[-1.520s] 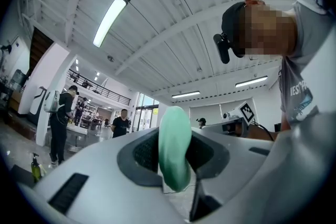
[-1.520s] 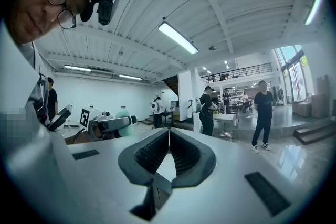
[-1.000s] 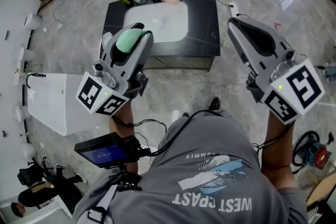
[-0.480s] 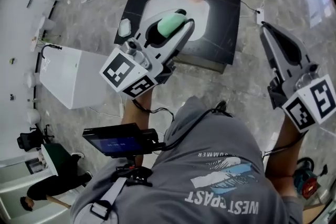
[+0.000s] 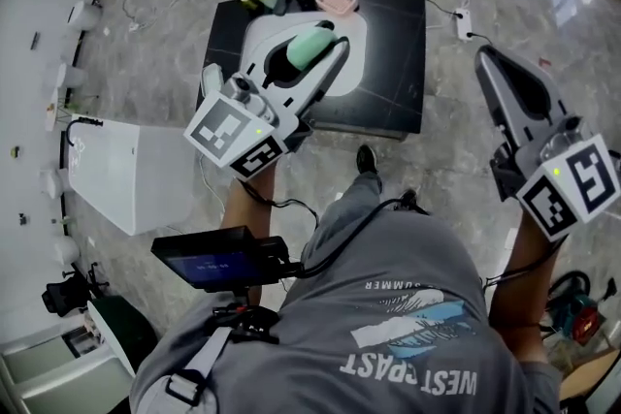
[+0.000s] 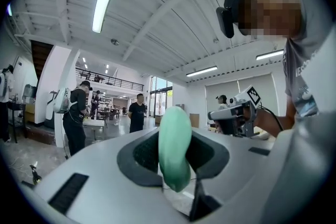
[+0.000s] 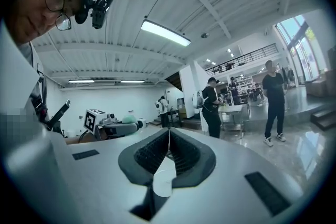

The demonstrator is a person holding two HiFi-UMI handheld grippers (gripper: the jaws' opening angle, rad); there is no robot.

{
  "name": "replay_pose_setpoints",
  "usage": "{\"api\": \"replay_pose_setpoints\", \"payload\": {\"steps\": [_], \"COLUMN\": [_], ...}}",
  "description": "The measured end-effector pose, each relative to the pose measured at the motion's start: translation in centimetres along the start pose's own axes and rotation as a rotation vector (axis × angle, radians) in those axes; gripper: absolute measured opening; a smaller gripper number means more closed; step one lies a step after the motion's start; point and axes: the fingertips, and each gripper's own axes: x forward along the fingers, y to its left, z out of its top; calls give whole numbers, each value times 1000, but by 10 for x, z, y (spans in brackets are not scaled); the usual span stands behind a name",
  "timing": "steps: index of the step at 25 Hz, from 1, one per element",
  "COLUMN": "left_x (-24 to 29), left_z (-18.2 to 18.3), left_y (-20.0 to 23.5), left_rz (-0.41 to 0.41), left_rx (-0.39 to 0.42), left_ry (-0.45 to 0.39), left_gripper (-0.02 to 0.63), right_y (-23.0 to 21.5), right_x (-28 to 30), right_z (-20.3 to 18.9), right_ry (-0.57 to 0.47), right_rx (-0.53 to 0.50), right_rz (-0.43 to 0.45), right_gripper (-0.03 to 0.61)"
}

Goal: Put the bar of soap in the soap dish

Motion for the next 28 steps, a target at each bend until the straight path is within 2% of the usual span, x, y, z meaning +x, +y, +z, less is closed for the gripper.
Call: {"api": "replay_pose_setpoints", "payload": {"steps": [9,15,21,28], "left_x": [27,44,78,120], "left_z": [-4,-31,-81,-174], "left_y": [76,125,167,223], "left_rz": [-56,-91,-82,-60], "left_rx": [52,128,300,614], "left_ry": [14,67,228,536], "left_gripper": [112,112,112,112], "right_y": [-17,-22,-40,-81], "right_x": [41,61,61,70], "right_z": [20,22,12,10], "right_ry": [-1,1,16,14], "right_rx": [-33,-47,-12,28], "right_rz": [-111,-197,-265,-267], "right_gripper": [8,8,8,8]}}
